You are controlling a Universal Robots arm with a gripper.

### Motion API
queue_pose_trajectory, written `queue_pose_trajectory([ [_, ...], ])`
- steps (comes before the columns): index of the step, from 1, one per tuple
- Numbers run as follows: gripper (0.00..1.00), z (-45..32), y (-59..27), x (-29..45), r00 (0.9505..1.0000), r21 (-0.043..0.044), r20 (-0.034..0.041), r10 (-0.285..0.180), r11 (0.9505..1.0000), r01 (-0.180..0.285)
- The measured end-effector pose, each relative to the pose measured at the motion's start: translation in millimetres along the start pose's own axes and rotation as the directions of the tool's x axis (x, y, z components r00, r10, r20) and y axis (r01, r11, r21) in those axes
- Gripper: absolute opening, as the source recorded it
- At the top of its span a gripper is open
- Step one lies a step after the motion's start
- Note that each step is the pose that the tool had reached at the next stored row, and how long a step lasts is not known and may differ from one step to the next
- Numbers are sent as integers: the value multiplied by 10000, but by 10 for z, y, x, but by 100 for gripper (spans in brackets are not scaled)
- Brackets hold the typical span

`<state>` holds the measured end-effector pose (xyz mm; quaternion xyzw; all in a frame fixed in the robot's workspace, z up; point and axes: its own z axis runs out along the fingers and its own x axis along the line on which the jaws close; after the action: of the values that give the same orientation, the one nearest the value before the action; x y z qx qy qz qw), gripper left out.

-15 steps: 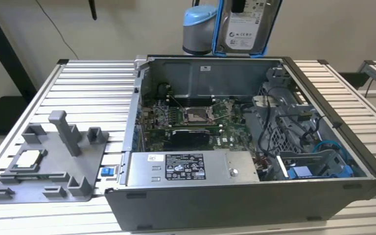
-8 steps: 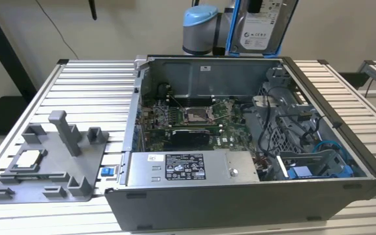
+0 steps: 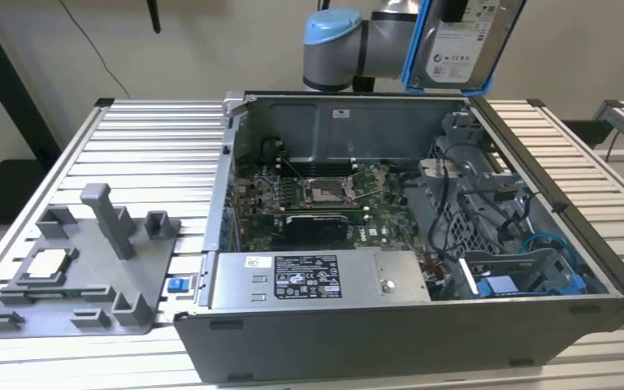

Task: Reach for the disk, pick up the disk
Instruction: 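Pick up the disk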

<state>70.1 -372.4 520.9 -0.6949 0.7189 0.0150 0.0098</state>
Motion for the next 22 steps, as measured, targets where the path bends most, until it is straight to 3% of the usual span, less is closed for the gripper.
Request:
queue_pose_trajectory([
  [4,0,-1,-155,-5,10000,-8,1,-1,10000,1],
  [6,0,0,-192,-7,10000,-8,2,0,10000,0],
  [14,0,-2,-194,2,10000,-9,-1,0,10000,0],
  [22,0,-5,-200,107,10000,-9,1,0,10000,0],
])
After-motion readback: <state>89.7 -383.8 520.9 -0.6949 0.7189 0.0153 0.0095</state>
